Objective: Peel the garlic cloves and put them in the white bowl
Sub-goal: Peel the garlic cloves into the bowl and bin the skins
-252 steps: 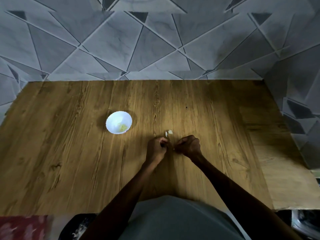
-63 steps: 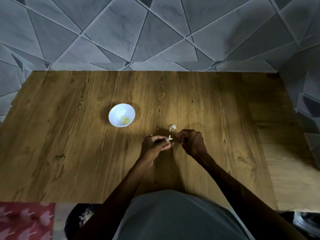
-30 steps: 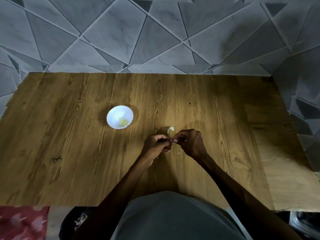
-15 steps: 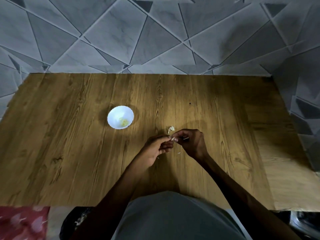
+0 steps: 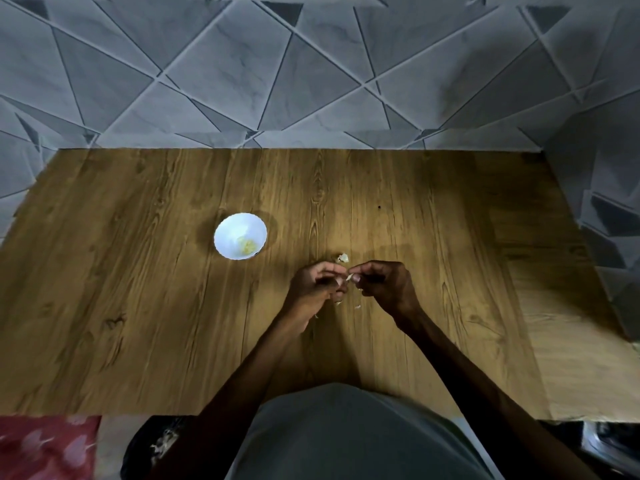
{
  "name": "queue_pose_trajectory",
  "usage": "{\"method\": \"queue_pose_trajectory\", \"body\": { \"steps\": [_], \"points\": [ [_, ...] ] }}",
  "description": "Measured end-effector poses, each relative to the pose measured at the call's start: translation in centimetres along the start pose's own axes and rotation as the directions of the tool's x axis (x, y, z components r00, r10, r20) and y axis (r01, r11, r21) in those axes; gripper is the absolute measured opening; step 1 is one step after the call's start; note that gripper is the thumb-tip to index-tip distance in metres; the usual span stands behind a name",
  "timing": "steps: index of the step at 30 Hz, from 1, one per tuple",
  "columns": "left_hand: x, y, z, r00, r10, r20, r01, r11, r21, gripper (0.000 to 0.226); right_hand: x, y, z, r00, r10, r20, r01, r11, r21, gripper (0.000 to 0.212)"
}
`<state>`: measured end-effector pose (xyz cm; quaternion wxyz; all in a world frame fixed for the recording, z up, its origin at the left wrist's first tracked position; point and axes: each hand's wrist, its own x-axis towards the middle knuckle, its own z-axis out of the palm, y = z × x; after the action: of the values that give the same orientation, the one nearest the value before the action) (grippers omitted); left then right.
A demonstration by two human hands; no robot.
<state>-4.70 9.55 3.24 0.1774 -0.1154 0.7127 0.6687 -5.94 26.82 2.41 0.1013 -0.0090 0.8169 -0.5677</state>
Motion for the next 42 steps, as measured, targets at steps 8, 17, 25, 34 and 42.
{"method": "queue_pose_trajectory", "body": {
  "steps": [8,17,25,34,42],
  "points": [
    [-0.1,0.8,0.3,0.919,0.392,0.043,-0.381,0.857,0.346,0.022,0.6,-1.7,-1.1,0.974,0.187,0.131,-0.201,0.974,0.104,0.012],
    [-0.1,1.6,0.6,0.874,0.482,0.061,-0.469,0.803,0.367,0.041,1.0,-2.2,-2.0,0.951,0.202,0.235,-0.250,0.948,0.198,0.017],
    [-0.2,1.5,1.0,0.877,0.476,-0.063,-0.446,0.857,0.260,0.048,0.6,-1.8,-1.4,0.969,0.143,0.202,-0.203,0.925,0.321,0.020],
    [0.0,0.6,0.8,0.903,0.405,-0.143,-0.364,0.898,0.246,0.035,0.5,-1.7,-0.7,0.966,0.204,0.156,-0.253,0.860,0.443,0.018],
    [0.9,-2.9,-0.7,0.981,0.192,-0.029,-0.152,0.851,0.502,0.009,0.6,-0.3,-1.3,0.965,0.228,0.126,-0.256,0.919,0.299,0.015]
  ]
}}
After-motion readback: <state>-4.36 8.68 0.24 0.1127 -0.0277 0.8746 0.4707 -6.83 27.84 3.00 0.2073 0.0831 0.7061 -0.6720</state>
